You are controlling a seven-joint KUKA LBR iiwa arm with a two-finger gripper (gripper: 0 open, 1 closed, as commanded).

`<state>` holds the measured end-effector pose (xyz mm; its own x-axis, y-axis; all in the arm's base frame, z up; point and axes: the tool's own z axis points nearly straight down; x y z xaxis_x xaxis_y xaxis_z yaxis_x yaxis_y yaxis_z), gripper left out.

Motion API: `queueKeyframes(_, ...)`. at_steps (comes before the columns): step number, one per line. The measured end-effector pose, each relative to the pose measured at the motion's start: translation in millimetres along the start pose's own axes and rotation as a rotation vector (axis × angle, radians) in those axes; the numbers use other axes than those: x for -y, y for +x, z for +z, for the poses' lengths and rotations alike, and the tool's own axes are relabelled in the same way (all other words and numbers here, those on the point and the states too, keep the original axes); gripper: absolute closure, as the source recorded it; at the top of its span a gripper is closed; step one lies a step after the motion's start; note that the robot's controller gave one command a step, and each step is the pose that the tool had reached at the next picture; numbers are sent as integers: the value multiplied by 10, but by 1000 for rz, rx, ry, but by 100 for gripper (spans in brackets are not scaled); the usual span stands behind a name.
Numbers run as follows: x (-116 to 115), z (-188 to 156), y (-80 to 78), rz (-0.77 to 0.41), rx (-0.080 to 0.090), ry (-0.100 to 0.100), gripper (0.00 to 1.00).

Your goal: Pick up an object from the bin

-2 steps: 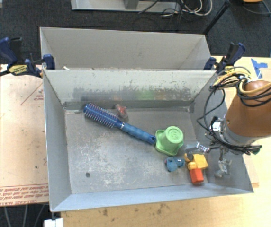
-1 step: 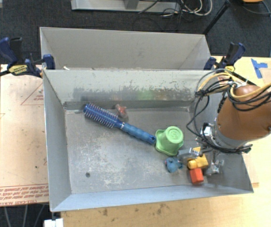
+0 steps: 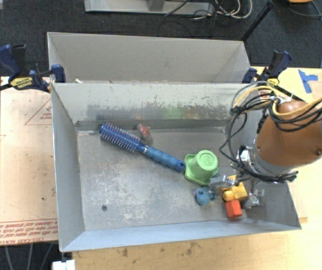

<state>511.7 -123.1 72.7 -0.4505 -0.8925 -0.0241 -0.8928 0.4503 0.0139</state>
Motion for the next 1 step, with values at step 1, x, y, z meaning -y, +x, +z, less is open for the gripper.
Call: queueKeyframes(1,6,5,25,2,-4,1,100)
